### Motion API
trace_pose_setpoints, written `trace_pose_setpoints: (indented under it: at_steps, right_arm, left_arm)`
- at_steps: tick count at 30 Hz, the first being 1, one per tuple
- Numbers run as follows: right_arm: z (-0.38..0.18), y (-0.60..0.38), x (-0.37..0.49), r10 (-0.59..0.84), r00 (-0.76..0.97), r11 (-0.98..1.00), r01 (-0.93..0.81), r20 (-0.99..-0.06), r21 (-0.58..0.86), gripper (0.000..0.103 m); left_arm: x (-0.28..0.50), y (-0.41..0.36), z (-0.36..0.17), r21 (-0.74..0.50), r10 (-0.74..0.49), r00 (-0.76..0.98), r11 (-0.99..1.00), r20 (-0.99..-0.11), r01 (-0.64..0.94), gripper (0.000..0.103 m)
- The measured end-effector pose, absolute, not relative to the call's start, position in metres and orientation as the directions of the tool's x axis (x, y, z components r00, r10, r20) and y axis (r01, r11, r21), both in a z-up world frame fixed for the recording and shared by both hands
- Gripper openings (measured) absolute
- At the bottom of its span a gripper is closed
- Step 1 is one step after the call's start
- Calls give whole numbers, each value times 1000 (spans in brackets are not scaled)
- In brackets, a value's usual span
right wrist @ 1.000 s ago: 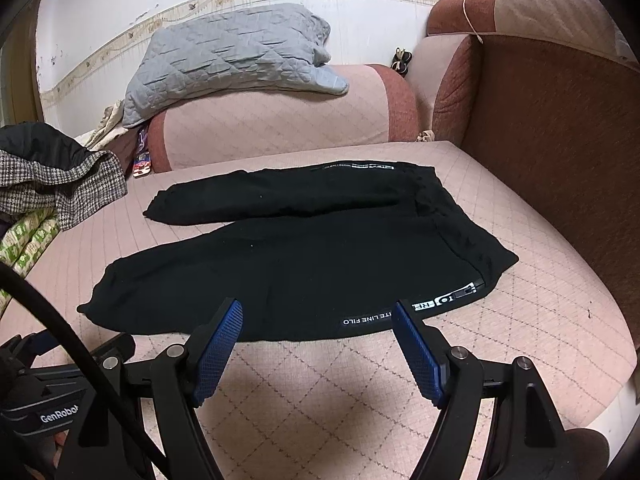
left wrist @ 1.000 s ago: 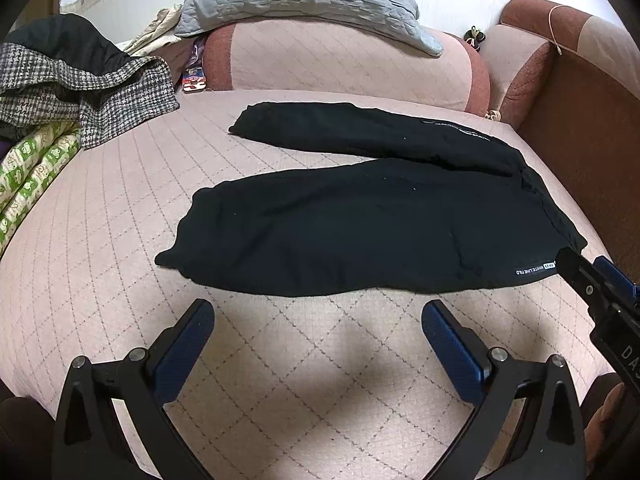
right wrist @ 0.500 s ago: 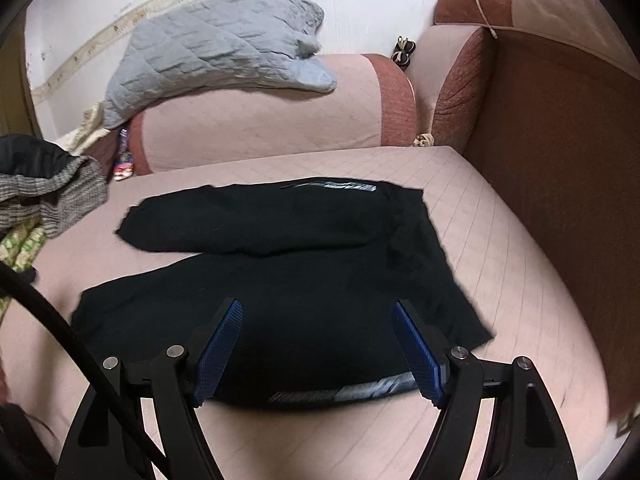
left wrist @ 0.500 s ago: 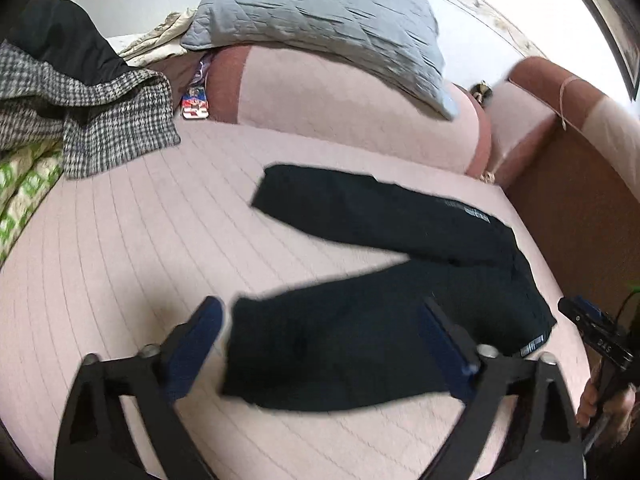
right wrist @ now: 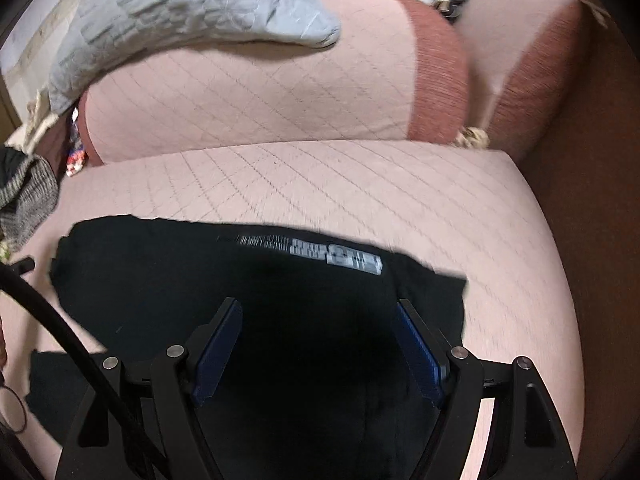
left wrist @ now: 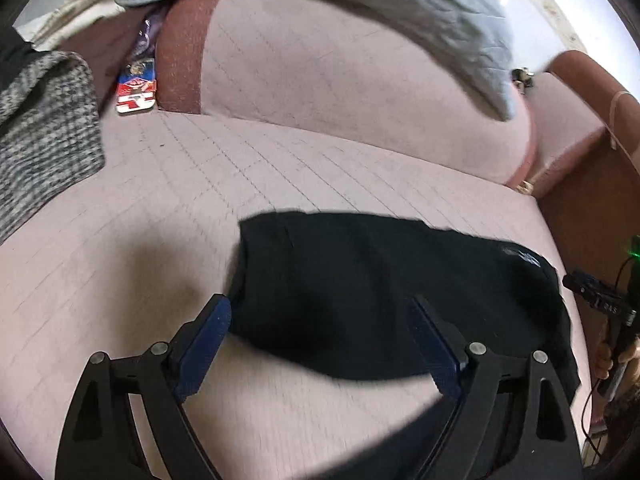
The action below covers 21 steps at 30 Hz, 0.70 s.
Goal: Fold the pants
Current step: 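Lower both grippers onto the pants waistband and close on the fabric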
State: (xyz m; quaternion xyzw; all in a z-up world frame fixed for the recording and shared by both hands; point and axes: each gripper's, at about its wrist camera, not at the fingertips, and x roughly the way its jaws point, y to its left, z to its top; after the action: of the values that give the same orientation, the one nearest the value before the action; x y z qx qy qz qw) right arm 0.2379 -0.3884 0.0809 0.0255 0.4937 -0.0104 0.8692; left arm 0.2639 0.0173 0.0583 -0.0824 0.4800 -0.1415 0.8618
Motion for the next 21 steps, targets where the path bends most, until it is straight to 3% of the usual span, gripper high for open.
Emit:
trace_pose_setpoints:
  at_steps: [12,16,21]
  right_arm:
    - [31,-393,319,58,450,997,-65,-891,32,81]
    - [15,-392,333,83,418,995,-90,-905,49,81]
    - [13,-390,337,107,424,991,-115,-899,63,84]
  left_arm:
    - [334,3,15,-212,-286,486,956,-826,203,89]
    - [337,-8,9,-176,-277,512,955,-813,238,103]
    - [343,-24,3,-71,-202,528,964,-825,258,103]
